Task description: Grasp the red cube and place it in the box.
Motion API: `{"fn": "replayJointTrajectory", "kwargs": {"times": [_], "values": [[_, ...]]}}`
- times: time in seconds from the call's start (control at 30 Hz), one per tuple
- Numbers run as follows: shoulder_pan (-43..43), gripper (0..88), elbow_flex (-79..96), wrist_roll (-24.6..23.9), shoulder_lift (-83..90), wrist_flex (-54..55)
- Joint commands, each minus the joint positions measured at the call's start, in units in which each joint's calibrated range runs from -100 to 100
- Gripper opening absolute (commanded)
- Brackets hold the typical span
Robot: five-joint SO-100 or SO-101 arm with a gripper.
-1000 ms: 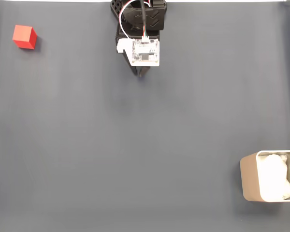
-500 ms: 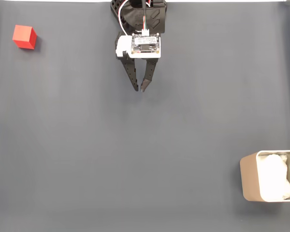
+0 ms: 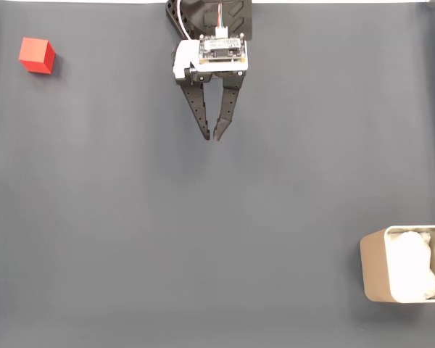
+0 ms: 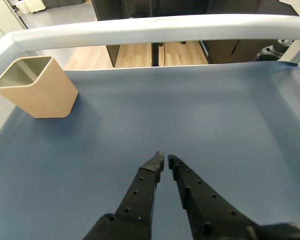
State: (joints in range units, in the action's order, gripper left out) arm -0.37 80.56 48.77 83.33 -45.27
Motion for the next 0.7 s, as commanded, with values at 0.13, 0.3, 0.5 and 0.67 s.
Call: {"fn": "replayJointTrajectory", "kwargs": {"times": [0.13, 0.3, 0.5, 0.67], "values": [[0.44, 0.0, -14.05, 1.22, -8.89, 0.84], [2.29, 0.0, -21.98, 1.42, -15.39, -2.19], [7.4, 0.0, -29.19, 1.95, -21.8, -4.08], [13.51, 0.0, -34.48, 1.76, -27.09, -6.21]]}}
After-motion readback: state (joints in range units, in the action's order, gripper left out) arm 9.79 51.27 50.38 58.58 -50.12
